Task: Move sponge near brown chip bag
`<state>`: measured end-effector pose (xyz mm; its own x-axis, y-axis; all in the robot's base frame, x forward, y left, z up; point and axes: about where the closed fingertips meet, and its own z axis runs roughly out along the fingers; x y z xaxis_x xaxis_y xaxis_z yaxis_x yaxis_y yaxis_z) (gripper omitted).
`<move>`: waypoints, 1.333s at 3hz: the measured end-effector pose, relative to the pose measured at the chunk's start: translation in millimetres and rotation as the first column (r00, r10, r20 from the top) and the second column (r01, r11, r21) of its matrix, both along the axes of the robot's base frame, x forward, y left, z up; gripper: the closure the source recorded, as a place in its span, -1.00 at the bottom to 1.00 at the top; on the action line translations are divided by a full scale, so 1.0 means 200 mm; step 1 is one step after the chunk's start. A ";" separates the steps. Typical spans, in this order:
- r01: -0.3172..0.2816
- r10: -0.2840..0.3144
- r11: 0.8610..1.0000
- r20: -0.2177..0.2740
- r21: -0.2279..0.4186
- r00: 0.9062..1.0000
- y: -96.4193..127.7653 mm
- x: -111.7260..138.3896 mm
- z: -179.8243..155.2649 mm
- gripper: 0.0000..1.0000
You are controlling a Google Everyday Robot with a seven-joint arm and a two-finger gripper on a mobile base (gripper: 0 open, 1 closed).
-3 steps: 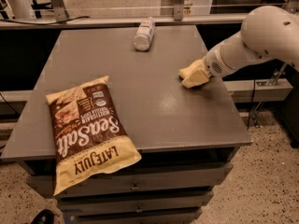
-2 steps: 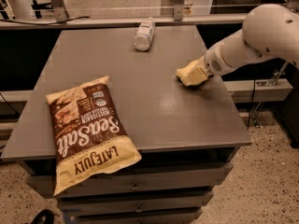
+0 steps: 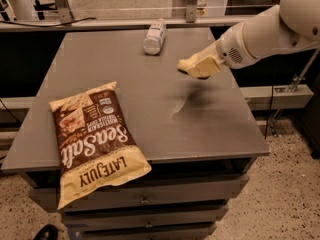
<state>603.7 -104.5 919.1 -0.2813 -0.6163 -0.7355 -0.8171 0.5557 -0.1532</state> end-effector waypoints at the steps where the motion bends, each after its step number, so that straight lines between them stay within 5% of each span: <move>1: -0.109 0.108 0.993 0.012 0.042 0.994 0.20 -0.20 0.06 1.00; 3: -0.271 0.271 0.959 0.004 0.080 0.963 0.50 -0.50 -0.03 1.00; 4: -0.329 0.330 0.941 0.000 0.084 0.944 0.54 -0.55 -0.12 0.66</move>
Offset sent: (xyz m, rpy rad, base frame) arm -0.1252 0.1194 -0.0018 0.1191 0.0257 0.3338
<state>493.2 3.8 894.8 -0.0829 -0.6143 -0.7847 -0.9583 0.2653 -0.1064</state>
